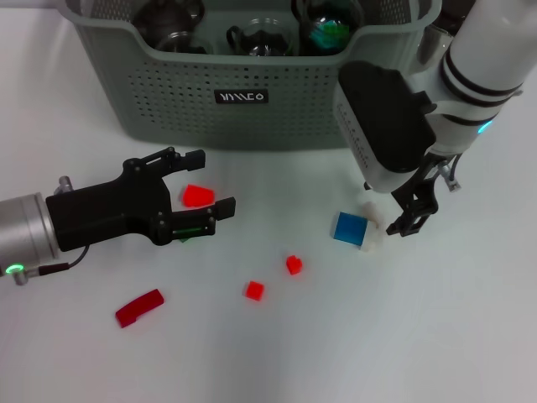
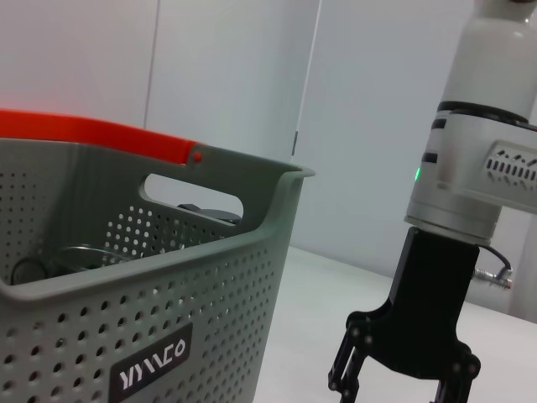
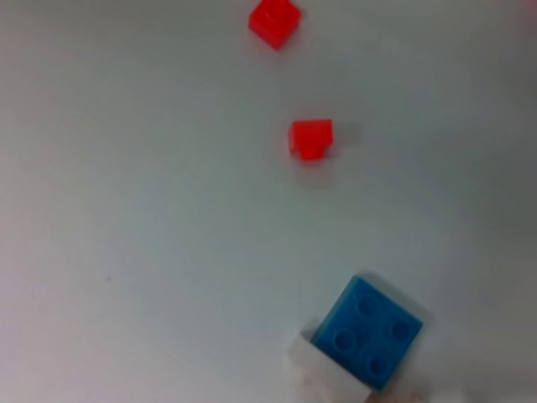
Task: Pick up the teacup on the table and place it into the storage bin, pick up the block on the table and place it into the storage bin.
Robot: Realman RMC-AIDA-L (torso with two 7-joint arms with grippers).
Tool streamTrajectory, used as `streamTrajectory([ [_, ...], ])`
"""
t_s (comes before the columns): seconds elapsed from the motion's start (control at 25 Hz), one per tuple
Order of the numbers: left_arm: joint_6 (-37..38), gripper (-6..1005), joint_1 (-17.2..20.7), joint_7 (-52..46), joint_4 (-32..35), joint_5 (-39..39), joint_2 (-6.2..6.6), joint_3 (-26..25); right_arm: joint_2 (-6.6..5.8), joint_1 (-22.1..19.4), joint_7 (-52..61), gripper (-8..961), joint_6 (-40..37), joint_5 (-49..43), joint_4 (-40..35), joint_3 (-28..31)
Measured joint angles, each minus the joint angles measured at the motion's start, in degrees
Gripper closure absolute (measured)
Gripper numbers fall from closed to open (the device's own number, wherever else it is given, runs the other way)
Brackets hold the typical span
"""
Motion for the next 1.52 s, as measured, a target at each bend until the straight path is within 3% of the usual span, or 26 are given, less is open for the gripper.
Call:
streamTrajectory([
  [0.28,0.0,111,0.2,-0.5,0.0,-0.3,0.00,0.0,0.06,0.8,-0.5,195,4.2,1.7,3.6,-2.9],
  [0.92,-0.1,111,0.1,-0.7,0.0,-0.3,0.09,0.0,0.06,1.6,-1.1,195,7.1,3.8,6.7,-3.3],
  [1.36,-0.2,112,0.1,-1.4,0.3,-0.3,0.08,0.0,-0.26,1.7,0.3,509,5.0,3.6,5.8,-3.0],
  [1.52,0.0,111,0.1,-1.4,0.4,-0.1,0.10,0.0,-0.96,0.5,4.2,509,-1.2,3.5,-1.3,-2.0],
])
